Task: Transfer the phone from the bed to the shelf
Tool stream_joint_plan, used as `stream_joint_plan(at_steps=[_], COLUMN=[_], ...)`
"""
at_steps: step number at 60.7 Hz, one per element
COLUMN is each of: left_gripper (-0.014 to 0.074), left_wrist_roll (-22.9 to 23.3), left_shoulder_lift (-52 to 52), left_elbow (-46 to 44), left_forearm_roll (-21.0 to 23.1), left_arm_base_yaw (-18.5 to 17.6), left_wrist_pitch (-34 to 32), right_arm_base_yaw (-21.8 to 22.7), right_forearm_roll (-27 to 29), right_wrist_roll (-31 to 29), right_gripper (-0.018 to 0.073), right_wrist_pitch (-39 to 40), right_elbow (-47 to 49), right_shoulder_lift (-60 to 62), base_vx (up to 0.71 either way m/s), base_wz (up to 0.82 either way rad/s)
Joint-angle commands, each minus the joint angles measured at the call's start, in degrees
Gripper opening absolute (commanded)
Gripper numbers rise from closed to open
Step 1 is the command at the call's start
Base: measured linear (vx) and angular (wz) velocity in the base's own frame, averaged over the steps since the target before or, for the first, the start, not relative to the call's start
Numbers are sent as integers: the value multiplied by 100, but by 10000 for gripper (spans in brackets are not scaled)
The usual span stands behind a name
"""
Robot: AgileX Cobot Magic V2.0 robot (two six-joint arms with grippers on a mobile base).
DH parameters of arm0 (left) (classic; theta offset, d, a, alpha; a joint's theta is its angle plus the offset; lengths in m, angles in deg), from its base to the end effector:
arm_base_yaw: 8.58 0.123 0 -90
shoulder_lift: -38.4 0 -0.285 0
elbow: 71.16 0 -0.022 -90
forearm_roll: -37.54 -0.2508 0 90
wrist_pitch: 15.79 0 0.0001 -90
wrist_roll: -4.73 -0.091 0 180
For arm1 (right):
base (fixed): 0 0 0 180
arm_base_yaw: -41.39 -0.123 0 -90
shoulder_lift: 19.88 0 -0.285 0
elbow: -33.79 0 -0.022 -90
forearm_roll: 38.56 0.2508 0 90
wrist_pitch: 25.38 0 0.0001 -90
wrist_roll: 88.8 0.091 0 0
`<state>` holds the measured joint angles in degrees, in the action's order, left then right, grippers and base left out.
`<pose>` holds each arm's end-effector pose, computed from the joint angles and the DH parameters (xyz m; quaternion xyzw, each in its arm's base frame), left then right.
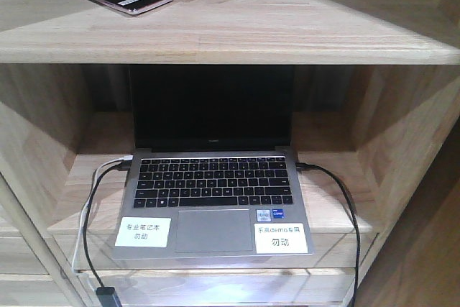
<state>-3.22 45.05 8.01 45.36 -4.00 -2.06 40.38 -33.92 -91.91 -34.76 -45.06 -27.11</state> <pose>0.0552 0.0015 0.1812 -0.0177 0.7626 0.0155 0.6465 0.0565 0.0022 0.1893 -0.0015 0.7398 0.0194 0.6725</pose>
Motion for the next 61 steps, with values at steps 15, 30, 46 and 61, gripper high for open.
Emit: stream_joint_plan(at_steps=[15,30,46,61], left_gripper=[1,1,1,1], left_wrist_roll=[22,22,22,22], left_shoulder_lift=[-27,-27,-27,-27], left_elbow=[16,16,16,16], left_forearm_roll=[51,51,51,51], left_arm_base_yaw=[-24,-24,-24,-24], left_wrist_pitch=[-424,-424,-424,-424], right_arm_base_yaw=[27,27,27,27], right_forearm_roll=[-84,-84,-84,-84], right_wrist_roll=[-35,-35,-35,-35], right_gripper=[-4,-4,-4,-4], right_wrist_pitch=[351,351,344,344], right_elbow=[-41,-41,-41,-41], right_shoulder_lift=[49,49,49,49], base_vx=[0,0,0,0], base_wz=[0,0,0,0])
